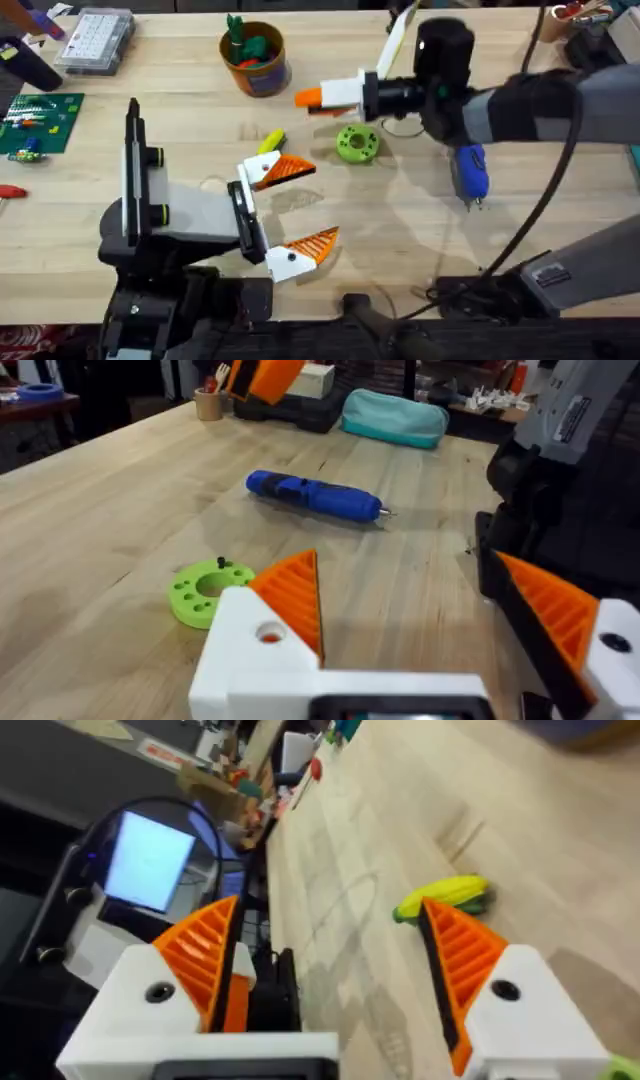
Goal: Pick up the gripper from the table and insert it into the empty holder that is missing its gripper. Then pick up a screw, insert it into the mounting hole, and use the screwdriver to tighten it. Finally, clean up the table by picking up the vegetable and placing it into the bucket.
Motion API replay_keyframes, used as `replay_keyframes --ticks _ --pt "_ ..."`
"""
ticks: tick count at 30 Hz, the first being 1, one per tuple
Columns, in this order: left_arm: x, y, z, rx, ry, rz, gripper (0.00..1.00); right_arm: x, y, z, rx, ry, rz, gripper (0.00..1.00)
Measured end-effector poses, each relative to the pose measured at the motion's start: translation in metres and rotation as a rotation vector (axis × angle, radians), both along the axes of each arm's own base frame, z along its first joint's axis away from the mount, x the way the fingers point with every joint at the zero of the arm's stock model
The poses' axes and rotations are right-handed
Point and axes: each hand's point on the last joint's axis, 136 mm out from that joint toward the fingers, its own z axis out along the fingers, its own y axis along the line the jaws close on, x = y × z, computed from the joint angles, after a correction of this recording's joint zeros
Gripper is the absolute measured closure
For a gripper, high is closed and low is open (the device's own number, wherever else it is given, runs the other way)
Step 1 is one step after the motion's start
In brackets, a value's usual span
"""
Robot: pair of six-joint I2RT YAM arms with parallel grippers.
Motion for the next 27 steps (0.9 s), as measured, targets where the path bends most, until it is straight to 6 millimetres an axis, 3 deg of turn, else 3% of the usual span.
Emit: replay_keyframes --ticks 4,8,11,19,27 --pt "0.0 0.0 0.0 0.0 0.0 -0.001 0.011 0.02 -0.007 0.012 -0.053 -0.051 -0.028 0.005" --pt "0.0 0.0 0.0 0.0 0.0 -0.002 0.011 0.024 -0.027 0.014 -0.203 -0.01 -0.083 0.005" --pt "0.0 0.0 0.0 0.0 0.0 -0.002 0.011 0.019 -0.043 0.023 -0.343 -0.038 -0.104 0.005" --pt "-0.001 0.0 0.0 0.0 0.001 -0.004 0.011 0.0 -0.087 0.072 -0.673 -0.254 -0.11 0.004" --pt "-0.001 0.0 0.0 0.0 0.001 -0.004 0.011 -0.026 -0.13 0.074 -0.921 -0.268 -0.09 0.004"
